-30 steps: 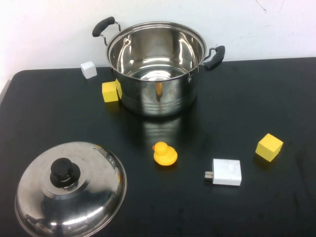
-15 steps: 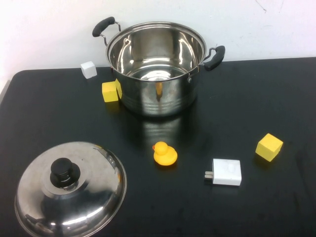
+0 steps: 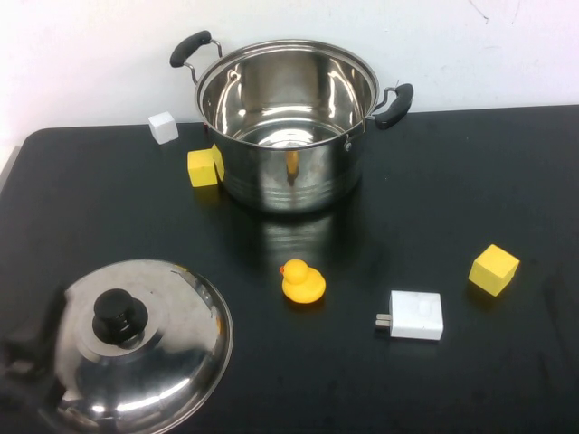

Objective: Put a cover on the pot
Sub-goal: Pick up the pot lid

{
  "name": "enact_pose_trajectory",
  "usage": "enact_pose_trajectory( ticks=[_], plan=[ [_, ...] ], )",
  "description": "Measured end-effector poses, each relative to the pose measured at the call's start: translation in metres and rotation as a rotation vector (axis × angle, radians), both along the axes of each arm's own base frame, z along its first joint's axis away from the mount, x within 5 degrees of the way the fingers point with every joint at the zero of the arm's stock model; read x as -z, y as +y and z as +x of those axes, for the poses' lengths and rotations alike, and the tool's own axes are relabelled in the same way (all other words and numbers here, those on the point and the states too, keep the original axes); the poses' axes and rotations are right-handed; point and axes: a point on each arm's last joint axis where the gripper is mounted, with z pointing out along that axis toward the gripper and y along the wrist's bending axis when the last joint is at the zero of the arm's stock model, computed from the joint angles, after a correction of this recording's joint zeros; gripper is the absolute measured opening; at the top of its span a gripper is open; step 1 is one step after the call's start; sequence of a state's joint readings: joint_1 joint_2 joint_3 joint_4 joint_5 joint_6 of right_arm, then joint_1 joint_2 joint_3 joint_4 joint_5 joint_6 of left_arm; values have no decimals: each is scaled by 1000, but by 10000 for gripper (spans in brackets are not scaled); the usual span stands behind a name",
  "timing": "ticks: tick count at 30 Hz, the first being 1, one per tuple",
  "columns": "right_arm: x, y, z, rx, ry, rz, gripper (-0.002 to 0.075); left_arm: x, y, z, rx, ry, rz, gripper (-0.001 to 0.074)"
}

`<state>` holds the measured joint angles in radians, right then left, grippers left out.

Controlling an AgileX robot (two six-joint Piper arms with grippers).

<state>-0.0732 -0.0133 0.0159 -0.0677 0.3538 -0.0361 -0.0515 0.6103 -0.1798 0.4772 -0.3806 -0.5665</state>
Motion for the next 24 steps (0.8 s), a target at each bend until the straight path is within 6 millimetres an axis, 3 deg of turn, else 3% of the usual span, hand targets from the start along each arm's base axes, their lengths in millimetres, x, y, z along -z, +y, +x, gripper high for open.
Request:
enact_pose_trajectory(
  ticks=[5,12,20,24],
  plan=[
    [0,0,0,0,0,0,-2,-4,-13,34,126,41,56,587],
    [0,0,0,0,0,0,-2,33,-19,69,200,205,147,594],
    [0,0,0,0,0,0,-2,56,-18,83,189,308,133,592],
    [0,0,0,0,0,0,-2,56,-18,84,178,307,126,529]
  ],
)
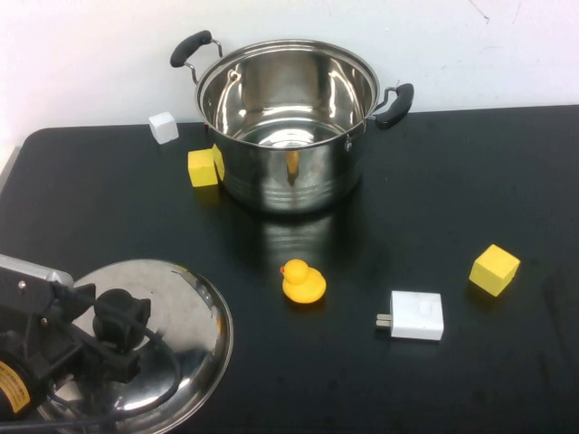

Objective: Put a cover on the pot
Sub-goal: Pick up the pot lid

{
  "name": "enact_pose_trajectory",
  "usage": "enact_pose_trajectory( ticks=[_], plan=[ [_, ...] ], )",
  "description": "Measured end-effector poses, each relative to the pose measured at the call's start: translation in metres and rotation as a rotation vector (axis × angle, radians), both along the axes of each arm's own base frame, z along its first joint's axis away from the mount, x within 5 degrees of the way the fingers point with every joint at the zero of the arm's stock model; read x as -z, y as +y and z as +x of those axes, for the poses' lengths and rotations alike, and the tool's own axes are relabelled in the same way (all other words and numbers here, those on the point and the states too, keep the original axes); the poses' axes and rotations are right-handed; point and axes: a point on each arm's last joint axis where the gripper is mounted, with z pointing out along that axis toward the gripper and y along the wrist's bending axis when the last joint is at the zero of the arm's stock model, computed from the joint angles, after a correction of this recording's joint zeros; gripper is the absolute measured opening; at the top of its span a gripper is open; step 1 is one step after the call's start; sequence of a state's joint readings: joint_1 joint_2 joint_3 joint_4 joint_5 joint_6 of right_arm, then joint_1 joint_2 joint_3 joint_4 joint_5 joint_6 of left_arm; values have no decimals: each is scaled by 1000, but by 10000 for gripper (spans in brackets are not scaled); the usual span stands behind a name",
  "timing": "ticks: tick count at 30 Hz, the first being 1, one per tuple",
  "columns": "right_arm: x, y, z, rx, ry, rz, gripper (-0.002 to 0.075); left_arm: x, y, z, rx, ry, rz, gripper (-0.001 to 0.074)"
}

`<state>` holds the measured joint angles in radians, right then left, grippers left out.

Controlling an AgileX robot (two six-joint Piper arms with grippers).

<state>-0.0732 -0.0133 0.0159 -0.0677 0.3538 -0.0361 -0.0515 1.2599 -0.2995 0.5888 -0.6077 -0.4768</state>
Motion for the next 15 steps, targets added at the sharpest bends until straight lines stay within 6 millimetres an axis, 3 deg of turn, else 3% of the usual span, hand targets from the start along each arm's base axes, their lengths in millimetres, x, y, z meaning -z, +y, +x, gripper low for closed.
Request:
enact_pose_trajectory(
  ticks=[5,15],
  plan=[
    [0,0,0,0,0,0,-2,3,2,0,-17,30,11,332],
    [0,0,0,0,0,0,-2,-1,3,10,-51,55,-14,334]
  ],
)
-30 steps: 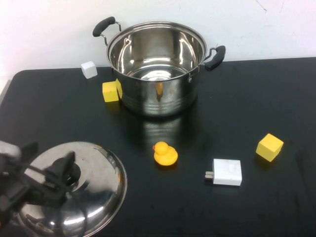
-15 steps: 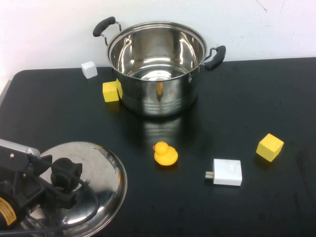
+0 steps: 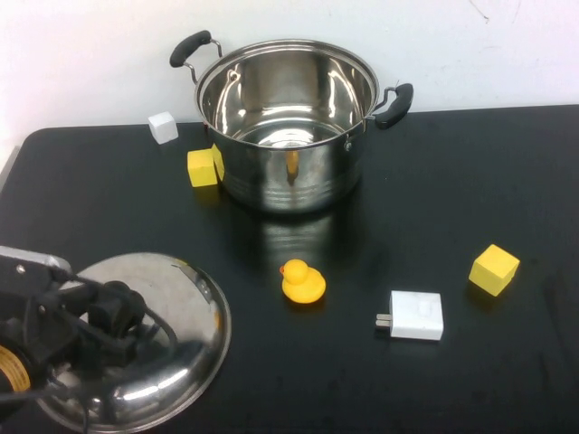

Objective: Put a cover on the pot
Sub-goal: Pick up the pot lid, then place the pot lid on the pot

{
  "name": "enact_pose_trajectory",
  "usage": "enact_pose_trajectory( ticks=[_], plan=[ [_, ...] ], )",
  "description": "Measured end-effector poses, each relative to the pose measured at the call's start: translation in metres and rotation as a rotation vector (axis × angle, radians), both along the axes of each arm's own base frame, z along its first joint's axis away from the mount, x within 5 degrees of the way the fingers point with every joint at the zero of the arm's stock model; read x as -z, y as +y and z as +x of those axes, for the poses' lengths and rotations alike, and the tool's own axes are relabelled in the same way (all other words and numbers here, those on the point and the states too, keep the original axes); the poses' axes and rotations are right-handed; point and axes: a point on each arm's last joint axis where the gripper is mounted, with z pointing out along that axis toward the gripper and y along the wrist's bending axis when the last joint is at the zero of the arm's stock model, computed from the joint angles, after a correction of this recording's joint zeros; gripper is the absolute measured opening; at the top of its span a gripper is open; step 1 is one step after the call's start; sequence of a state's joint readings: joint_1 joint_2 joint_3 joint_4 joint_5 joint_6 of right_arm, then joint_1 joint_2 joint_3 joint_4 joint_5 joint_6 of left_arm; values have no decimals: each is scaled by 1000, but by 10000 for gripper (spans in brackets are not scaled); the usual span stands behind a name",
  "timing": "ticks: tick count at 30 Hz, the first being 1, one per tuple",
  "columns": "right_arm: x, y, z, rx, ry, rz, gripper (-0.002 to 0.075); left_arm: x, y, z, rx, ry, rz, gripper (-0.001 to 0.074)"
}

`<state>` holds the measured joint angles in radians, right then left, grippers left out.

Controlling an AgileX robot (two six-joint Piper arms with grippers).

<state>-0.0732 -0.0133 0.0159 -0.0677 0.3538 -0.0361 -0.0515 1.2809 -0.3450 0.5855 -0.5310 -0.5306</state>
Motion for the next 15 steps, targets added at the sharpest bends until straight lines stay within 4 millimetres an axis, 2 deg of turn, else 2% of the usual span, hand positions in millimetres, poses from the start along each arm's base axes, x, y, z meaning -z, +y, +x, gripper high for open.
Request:
enact_pose_trajectory(
  ticks=[5,8,11,15],
  plan=[
    [0,0,0,0,0,0,-2,-15,9,0,-119,77,-18,334],
    [0,0,0,0,0,0,-2,-31,13,-2,-159,64,2,334],
    [0,0,0,0,0,0,-2,-59,14,-4,-180,-25,-29,334],
    [0,0,0,0,0,0,-2,-107,13,-1,-174,-178,-79,334]
  ],
)
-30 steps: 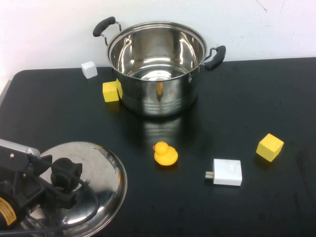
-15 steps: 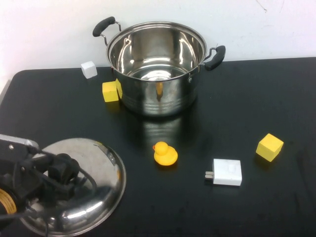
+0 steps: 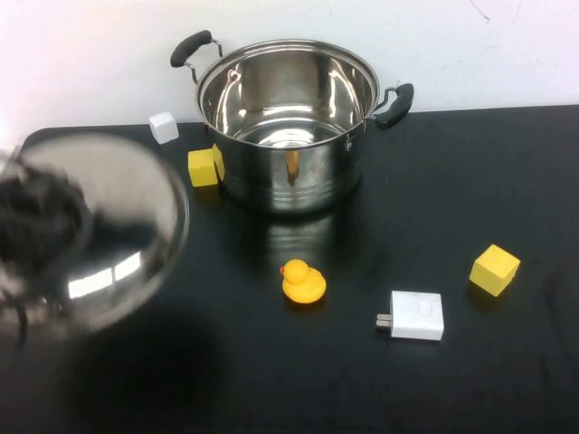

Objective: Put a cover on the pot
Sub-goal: Place the pot lid on the pot

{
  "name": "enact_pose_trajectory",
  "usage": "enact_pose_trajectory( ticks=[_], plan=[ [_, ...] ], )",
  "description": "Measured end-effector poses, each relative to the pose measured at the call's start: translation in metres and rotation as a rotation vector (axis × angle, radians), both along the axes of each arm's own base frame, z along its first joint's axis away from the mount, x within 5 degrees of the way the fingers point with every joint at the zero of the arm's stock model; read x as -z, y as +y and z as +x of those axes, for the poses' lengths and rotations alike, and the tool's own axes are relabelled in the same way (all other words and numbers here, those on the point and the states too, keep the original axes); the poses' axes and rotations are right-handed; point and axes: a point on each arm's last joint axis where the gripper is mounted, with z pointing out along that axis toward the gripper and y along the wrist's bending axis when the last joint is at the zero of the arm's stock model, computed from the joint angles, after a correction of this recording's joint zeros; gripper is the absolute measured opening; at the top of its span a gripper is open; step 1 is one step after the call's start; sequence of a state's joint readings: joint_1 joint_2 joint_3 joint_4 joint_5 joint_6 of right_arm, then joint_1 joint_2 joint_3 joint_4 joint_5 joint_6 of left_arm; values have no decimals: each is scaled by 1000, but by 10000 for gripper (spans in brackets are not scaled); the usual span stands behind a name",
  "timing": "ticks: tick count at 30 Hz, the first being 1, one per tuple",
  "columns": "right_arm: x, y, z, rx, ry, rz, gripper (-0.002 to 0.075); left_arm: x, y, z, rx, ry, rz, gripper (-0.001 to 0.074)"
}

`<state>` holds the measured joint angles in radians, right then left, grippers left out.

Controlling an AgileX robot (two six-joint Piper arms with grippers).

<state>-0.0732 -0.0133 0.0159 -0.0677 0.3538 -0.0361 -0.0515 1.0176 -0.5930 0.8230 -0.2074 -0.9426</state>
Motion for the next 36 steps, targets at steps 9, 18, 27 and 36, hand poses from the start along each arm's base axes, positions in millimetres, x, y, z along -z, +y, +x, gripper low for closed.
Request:
enact_pose_trajectory(
  ticks=[9,18,27,36],
  plan=[
    [0,0,0,0,0,0,-2,-98,-21,59,196,-271,-134,334],
    [0,0,0,0,0,0,-2,-125,-69,148,478,-173,-106,334],
    [0,0,0,0,0,0,-2,-101,-118,202,508,-121,-46,334],
    [0,0,0,0,0,0,-2,-65,-142,229,429,-141,106,334]
  ],
)
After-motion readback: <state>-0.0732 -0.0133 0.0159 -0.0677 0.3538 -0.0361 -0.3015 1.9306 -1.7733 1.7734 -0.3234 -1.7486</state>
